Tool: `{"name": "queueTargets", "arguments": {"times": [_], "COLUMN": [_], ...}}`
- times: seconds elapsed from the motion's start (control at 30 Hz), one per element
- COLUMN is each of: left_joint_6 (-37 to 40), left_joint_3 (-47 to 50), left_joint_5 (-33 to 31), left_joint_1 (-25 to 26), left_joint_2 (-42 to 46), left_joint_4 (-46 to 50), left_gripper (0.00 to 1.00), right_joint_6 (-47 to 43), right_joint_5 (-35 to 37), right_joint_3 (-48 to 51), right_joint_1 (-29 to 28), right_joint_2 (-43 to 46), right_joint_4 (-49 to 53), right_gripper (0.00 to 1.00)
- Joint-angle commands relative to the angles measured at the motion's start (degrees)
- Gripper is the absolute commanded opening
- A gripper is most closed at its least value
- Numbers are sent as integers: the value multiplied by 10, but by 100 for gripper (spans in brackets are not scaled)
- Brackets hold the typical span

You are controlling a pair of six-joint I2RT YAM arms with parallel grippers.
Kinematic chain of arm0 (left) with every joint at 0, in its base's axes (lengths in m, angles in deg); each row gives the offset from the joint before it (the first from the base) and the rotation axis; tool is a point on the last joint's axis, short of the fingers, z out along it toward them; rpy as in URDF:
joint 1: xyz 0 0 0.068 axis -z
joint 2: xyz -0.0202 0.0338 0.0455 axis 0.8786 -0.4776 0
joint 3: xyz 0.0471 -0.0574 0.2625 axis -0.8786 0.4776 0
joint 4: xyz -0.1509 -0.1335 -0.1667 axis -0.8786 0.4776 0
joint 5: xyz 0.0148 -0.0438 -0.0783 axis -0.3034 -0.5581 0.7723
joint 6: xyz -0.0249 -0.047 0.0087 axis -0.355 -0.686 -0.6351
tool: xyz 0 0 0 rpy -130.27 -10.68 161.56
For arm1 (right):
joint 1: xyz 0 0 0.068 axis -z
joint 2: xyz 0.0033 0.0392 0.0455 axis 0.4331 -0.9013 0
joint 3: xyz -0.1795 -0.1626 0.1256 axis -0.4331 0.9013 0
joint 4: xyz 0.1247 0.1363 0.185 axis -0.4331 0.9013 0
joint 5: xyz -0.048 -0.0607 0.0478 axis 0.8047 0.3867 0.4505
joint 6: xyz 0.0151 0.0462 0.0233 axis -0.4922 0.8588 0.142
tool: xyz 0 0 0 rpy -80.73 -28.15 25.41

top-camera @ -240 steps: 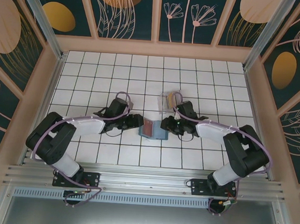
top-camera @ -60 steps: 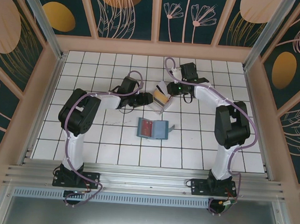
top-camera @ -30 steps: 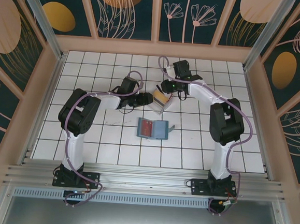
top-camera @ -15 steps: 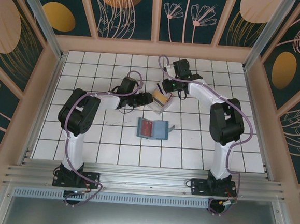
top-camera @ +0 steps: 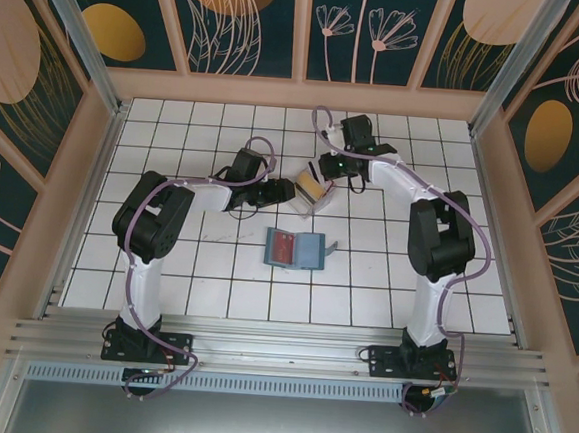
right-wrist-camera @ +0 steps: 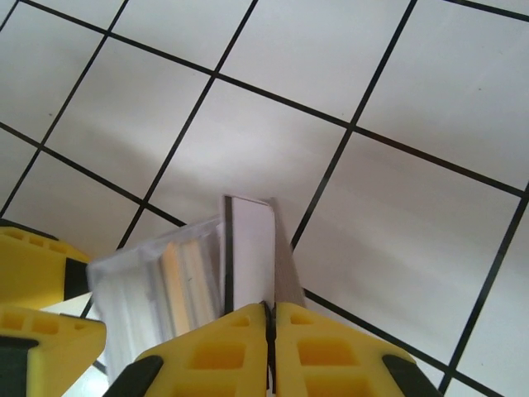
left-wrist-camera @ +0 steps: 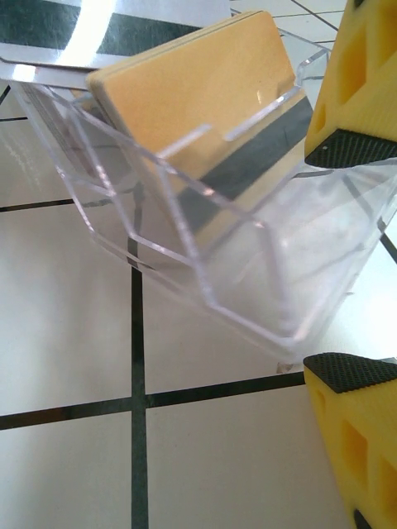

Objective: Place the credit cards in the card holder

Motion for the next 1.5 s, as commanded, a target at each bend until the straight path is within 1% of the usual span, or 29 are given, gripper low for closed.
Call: {"name": "queueTargets", "arguments": {"times": [0.0, 0.2, 0.47, 0.67, 1.03, 1.17, 1.3, 1.47], "left_joint_6": [-5, -4, -3, -5, -1, -3, -13, -24], "left_joint_3": [17, 20, 17, 12, 27, 78, 164, 270], "left_joint_5": [-7, -7, -6, -9, -21, -26, -30, -17], "left_joint_1": [3, 3, 3, 3, 2, 2, 3, 3], "left_joint_2": [-43, -43, -43, -27, 57, 109, 185, 281], "left_joint_4": [14, 14, 17, 20, 33, 27, 16, 13], "left_gripper": [63, 63, 63, 63, 63, 63, 62, 60], "right_joint_6": [4, 9, 12, 31, 87, 136, 208, 287], "right_joint_5": [-47, -97, -120, -136, -202, -253, -295, -302], "right_joint_3": [7, 3, 7, 21, 81, 148, 255, 375], "right_joint_1": [17, 17, 31, 48, 70, 70, 65, 46], "right_joint_2": [33, 28, 26, 56, 132, 183, 254, 322], "right_joint_4": [4, 1, 4, -12, -64, -105, -170, -232], "right_gripper": [8, 7, 5, 4, 2, 2, 2, 2]}}
